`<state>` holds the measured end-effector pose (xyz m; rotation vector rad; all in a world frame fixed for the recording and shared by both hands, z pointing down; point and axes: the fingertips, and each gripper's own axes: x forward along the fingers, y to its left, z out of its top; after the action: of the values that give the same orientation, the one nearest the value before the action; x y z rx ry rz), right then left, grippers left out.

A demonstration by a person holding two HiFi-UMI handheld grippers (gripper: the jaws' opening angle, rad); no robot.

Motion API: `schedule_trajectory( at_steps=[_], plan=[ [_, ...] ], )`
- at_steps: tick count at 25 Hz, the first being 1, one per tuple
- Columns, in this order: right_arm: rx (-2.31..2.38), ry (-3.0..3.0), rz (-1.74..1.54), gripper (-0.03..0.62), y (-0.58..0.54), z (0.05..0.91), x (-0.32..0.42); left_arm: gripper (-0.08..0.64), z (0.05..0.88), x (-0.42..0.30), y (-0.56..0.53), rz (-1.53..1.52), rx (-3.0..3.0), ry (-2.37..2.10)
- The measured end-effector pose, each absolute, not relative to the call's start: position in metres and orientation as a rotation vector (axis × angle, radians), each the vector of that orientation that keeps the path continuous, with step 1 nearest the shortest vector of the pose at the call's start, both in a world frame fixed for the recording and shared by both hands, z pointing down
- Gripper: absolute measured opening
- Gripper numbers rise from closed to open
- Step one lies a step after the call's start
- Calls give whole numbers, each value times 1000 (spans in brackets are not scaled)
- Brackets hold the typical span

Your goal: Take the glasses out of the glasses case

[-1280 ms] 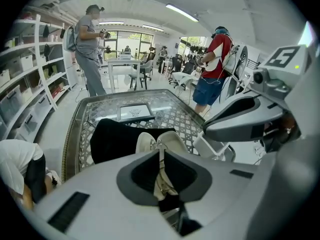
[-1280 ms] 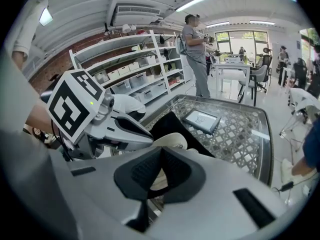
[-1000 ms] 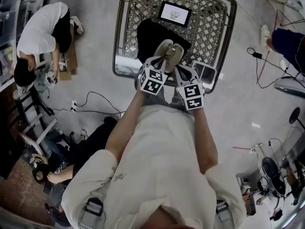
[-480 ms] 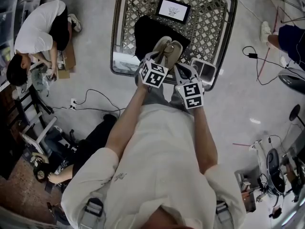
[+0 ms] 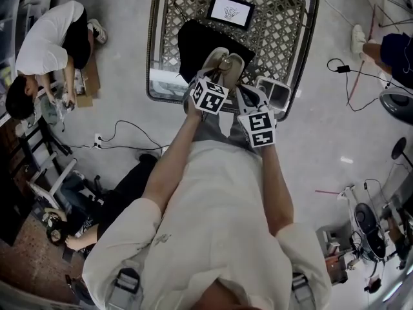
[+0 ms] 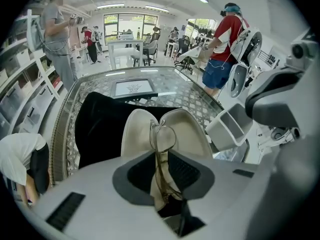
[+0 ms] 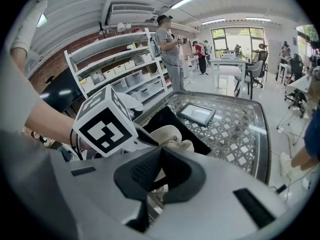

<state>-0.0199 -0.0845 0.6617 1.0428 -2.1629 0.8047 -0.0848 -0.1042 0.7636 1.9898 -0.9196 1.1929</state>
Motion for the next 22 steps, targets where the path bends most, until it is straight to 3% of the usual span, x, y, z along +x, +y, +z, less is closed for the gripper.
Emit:
schedule_trajectory(
  at_steps=[15, 22],
  plan=[
    [1061, -2163, 808, 6, -84, 663, -16, 86, 783, -95, -113, 1246, 1929, -965],
    [1059, -2146, 809, 6, -83, 662, -15, 28, 783, -87, -105, 1268, 1938, -902]
  ],
)
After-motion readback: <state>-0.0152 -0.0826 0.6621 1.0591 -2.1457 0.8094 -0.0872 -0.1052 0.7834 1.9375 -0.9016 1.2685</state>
